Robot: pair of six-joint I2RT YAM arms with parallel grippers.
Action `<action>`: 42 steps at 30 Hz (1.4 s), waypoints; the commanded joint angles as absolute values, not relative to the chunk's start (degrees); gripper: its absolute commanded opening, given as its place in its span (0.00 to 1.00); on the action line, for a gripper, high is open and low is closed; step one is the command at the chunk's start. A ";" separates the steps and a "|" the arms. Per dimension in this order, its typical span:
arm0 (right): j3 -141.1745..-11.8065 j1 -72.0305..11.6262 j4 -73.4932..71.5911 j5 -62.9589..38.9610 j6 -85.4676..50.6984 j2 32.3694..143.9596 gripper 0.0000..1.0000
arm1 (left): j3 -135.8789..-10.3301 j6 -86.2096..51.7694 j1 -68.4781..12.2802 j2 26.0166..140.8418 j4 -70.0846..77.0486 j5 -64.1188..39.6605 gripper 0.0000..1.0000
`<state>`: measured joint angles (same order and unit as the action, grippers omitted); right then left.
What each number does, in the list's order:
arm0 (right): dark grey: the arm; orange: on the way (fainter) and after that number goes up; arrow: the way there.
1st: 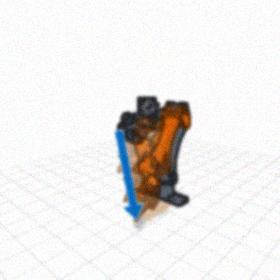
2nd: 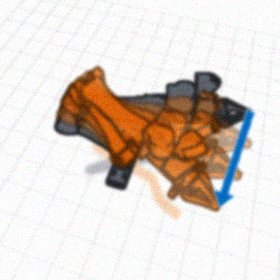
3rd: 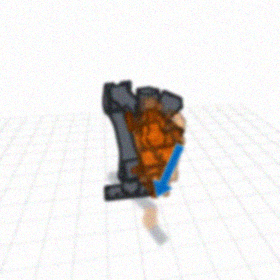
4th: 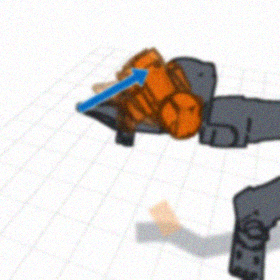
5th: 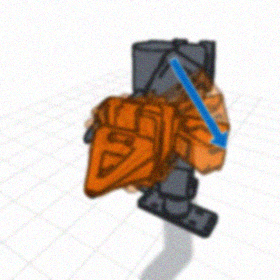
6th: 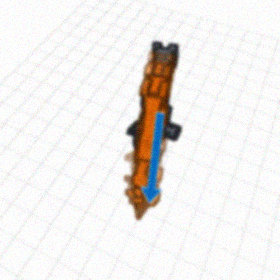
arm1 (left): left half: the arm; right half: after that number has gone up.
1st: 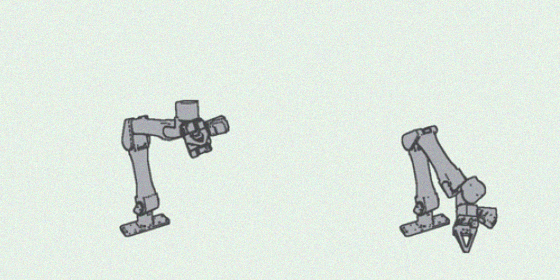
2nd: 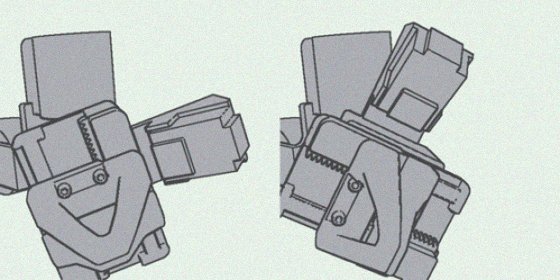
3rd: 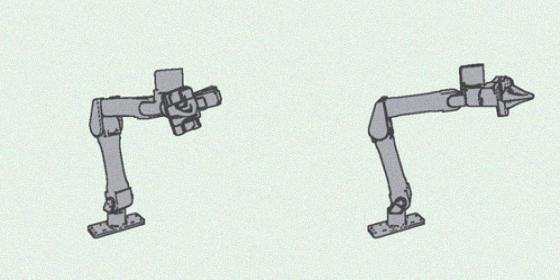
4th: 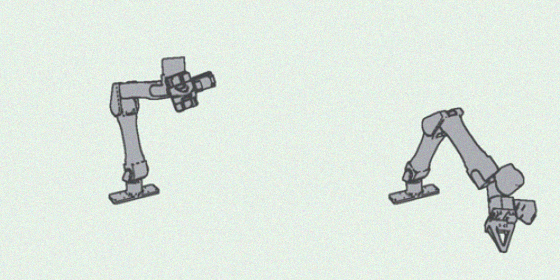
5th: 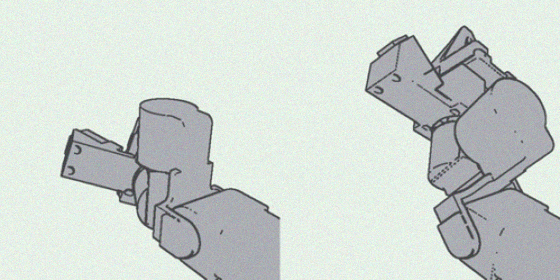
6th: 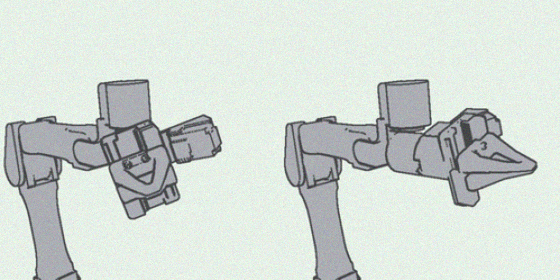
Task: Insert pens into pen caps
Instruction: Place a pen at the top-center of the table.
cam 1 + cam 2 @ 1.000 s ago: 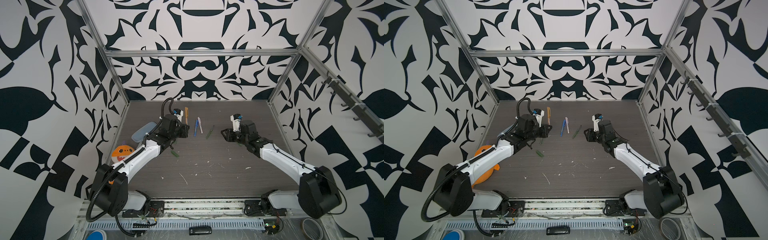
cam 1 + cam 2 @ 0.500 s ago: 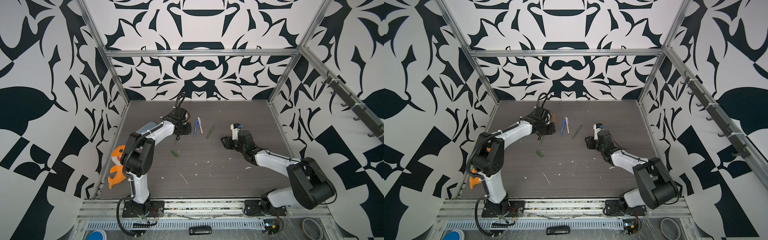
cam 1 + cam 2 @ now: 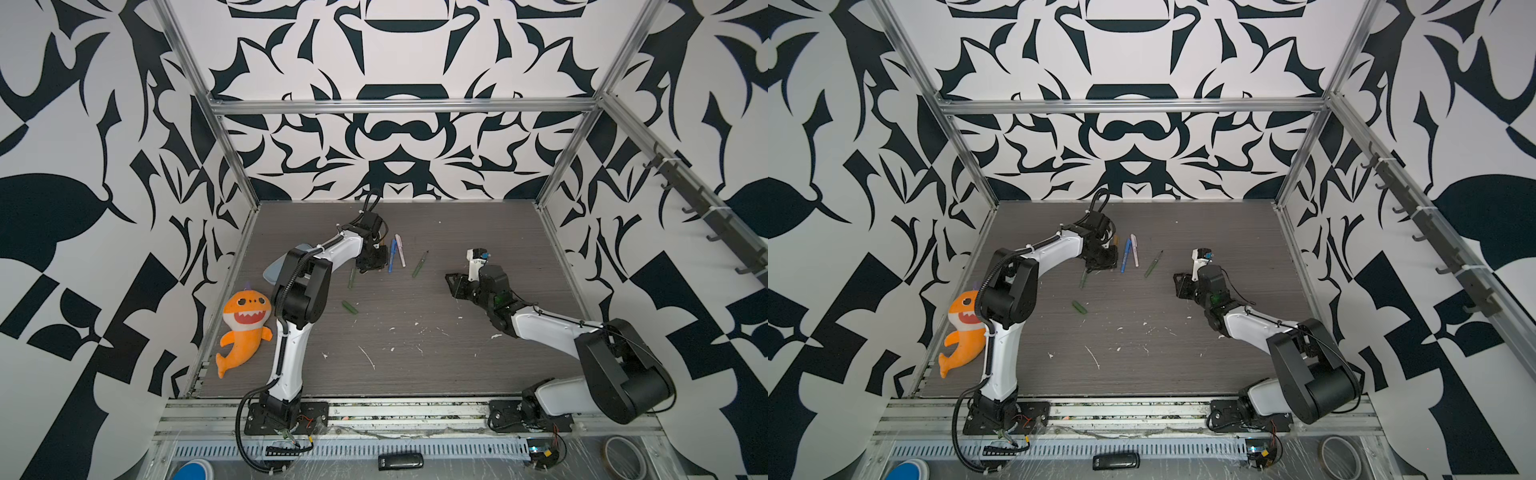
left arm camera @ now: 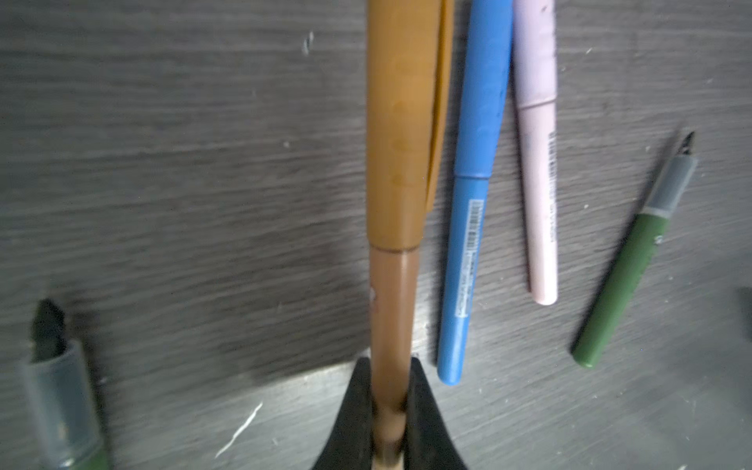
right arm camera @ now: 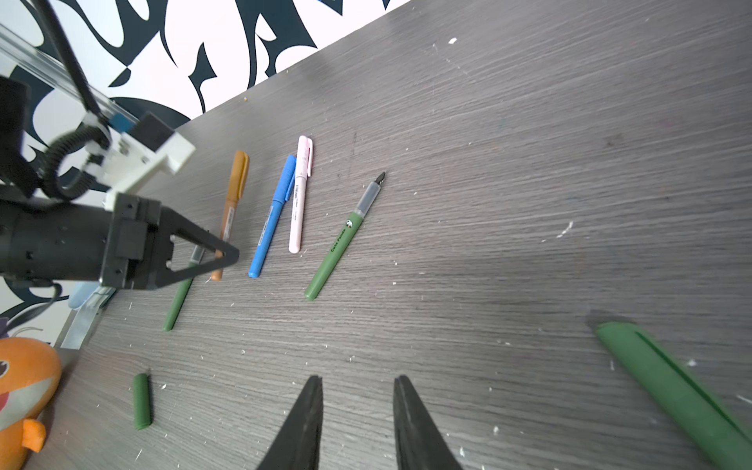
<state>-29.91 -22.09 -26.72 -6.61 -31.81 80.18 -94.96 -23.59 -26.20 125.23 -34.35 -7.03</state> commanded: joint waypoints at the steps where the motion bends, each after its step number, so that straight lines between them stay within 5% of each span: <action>1: -29.89 -22.32 -29.48 -5.54 -32.47 79.28 0.33 | -97.07 -23.65 -25.84 126.73 -38.35 -7.88 0.03; 14: -30.23 -22.68 -29.40 -5.28 -31.95 80.18 0.33 | -101.38 -23.75 -25.84 129.81 -40.51 -8.89 0.20; 24: -30.41 -22.90 -28.73 -5.27 -31.38 79.59 0.33 | -102.13 -22.89 -25.86 127.49 -41.42 -9.65 0.25; 32: -31.29 -22.95 -26.83 -3.97 -29.98 80.20 0.33 | -97.63 -19.99 -25.84 115.81 -38.81 -12.30 0.32; 42: -37.28 -23.03 -16.90 -3.35 -28.57 82.63 0.29 | -73.21 -23.39 -25.84 93.92 -29.18 -7.17 0.37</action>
<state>-33.41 -22.65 -20.75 -3.95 -29.74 83.15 -79.40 -21.47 -26.09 95.13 -30.79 -9.80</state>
